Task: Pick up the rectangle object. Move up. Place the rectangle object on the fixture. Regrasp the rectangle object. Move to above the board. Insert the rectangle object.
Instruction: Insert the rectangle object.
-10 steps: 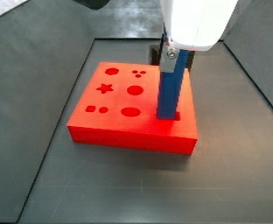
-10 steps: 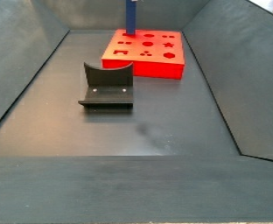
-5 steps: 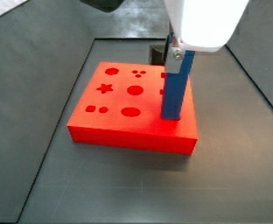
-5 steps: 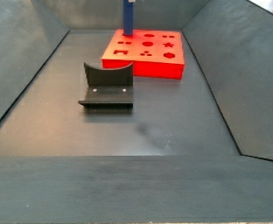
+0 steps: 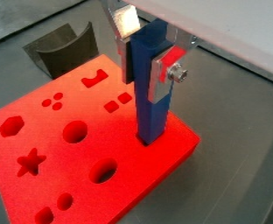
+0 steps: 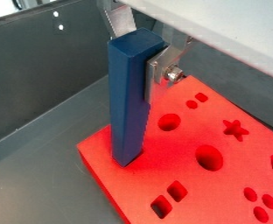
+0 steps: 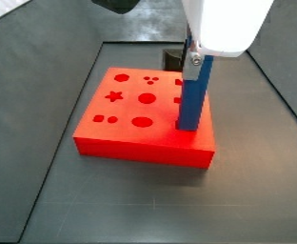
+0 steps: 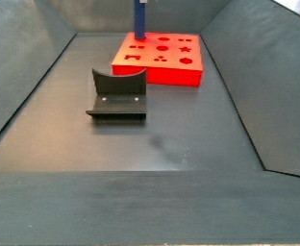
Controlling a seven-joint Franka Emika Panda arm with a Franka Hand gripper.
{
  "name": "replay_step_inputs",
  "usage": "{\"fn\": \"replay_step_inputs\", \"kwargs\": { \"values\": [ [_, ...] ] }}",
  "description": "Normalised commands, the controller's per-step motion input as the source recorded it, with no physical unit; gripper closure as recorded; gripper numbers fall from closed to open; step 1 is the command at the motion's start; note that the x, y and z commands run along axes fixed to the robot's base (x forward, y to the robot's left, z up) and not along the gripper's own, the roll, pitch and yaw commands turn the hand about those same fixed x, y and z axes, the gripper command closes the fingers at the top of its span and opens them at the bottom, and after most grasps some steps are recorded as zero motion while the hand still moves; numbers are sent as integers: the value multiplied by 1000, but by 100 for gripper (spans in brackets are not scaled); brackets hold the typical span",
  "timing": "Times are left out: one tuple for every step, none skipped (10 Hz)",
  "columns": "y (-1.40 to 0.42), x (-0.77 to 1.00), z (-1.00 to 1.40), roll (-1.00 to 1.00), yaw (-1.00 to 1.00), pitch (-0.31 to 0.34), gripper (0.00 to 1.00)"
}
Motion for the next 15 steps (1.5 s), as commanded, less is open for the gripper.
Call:
{"fn": "replay_step_inputs", "kwargs": {
  "values": [
    [0, 0, -3, 0, -114, 0, 100],
    [0, 0, -26, 0, -89, 0, 100],
    [26, -77, -97, 14, -103, 0, 100],
    [0, 0, -37, 0, -63, 0, 100],
    [23, 0, -17, 0, -29, 0, 100],
    [31, -34, -9, 0, -34, 0, 100],
    [23, -17, -6, 0, -26, 0, 100],
    [46, -29, -14, 0, -17, 0, 100],
    [66, -63, -31, 0, -43, 0, 100],
    [66, -49, -3, 0, -117, 0, 100],
    [34, -34, 0, 0, -137, 0, 100],
    [0, 0, 0, 0, -89, 0, 100],
    [0, 0, -83, 34, -14, 0, 100],
    [0, 0, -180, 130, -34, 97, 100],
    [194, 246, -403, 9, -211, 226, 100]
  ]
}}
